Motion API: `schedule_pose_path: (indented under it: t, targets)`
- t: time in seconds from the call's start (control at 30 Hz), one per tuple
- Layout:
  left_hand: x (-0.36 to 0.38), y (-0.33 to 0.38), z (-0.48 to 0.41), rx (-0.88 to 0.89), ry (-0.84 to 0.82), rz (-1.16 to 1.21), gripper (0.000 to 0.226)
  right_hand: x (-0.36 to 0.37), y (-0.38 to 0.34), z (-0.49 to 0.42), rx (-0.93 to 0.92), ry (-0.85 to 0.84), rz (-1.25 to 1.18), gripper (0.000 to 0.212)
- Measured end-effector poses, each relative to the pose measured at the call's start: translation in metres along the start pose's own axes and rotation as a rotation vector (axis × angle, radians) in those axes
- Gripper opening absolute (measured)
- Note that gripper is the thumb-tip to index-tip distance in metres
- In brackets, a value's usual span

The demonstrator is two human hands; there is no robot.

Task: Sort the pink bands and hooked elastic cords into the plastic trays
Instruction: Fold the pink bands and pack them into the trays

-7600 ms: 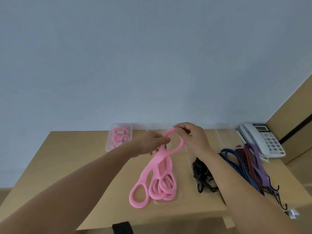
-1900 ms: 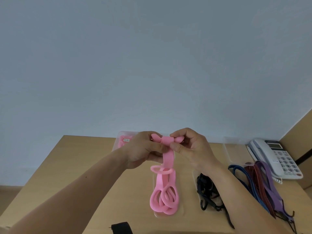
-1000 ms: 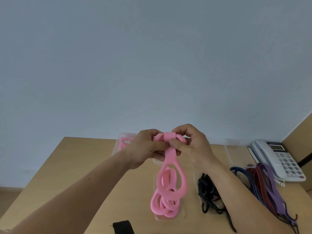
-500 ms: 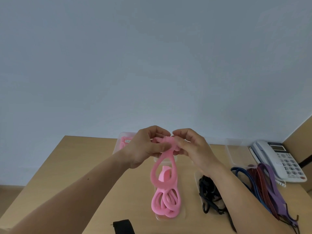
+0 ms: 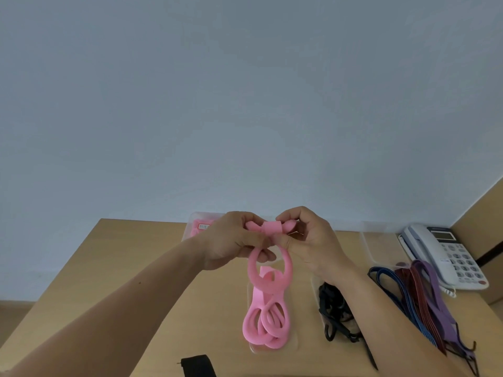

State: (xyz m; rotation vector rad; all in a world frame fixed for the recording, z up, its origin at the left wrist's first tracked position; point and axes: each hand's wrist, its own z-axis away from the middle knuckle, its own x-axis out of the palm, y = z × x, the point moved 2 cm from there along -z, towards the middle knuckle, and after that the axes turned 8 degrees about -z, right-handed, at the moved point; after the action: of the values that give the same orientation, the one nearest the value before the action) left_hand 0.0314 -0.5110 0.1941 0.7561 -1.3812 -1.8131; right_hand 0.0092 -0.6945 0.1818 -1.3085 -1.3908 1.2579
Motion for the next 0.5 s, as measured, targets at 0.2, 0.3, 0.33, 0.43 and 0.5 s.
schedule_pose_path:
  t: [0.2,0.3,0.33,0.43,0.5]
  targets:
    - [-0.002,0.003,0.002,-0.027,-0.045,0.033,0.029,-0.002,0.006,0.002,-0.001,-0.039,0.009,0.035]
    - [-0.001,-0.001,-0.001,-0.009,0.026,0.051,0.04,-0.005,0.004,0.002,0.015,-0.076,0.014,0.04]
    - [0.0,-0.003,-0.002,0.004,0.045,0.039,0.041,-0.007,0.002,0.002,0.033,-0.073,-0.024,0.04]
    - [-0.001,-0.004,-0.003,0.067,0.074,-0.05,0.037,-0.013,-0.002,-0.003,0.108,-0.047,-0.075,0.037]
    - [0.0,-0.003,-0.003,0.11,0.074,-0.111,0.038,-0.012,-0.003,-0.004,0.169,-0.076,-0.033,0.039]
